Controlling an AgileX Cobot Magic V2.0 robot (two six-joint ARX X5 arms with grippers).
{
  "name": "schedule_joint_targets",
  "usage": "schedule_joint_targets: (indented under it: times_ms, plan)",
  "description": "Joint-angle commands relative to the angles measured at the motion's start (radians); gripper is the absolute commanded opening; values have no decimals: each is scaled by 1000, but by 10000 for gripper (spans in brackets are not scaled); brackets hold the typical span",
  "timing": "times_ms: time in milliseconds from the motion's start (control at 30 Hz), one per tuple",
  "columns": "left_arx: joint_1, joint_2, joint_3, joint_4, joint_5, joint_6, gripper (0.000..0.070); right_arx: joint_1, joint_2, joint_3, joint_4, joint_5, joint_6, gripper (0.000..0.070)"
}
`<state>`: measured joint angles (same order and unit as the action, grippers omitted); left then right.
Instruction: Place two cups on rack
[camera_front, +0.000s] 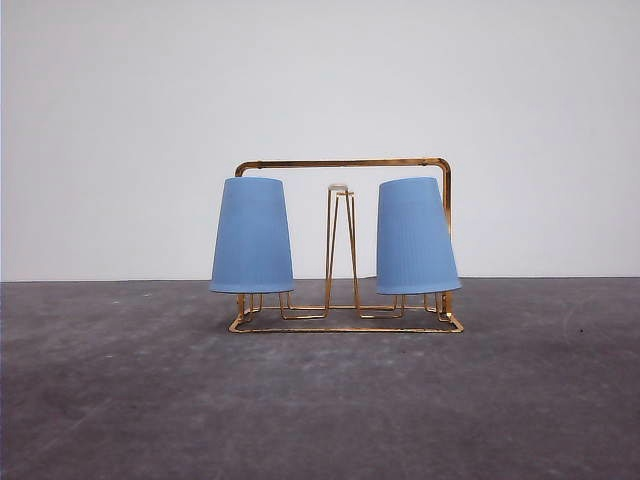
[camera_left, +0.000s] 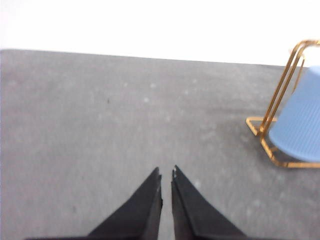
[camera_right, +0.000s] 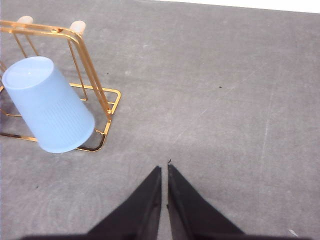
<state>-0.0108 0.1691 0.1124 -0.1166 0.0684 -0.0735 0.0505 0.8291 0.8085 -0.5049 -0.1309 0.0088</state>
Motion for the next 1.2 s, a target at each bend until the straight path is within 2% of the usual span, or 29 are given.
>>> schedule_joint_targets:
  times_ms: [0,133,267,967,1067,1167]
  plan:
    - [5,-34,-31,13,-2,-15,16,-1,5,11,10,1,17,16]
    - [7,-111,-93,6,-19,-14,16,-1,5,11,10,1,17,16]
    - [11,-168,-100,-58,-50,-14,16,-1,5,11,11,1,17,16]
    - [11,-166,-100,-71,-54,-24,16,4,3,11,11,3,17,16]
    - [11,-166,-100,-71,-54,-24,16,12,-52,11,11,1,17,17]
    - [11,-166,-100,-71,-54,-24,16,11,-119,10,27,9,-39,16]
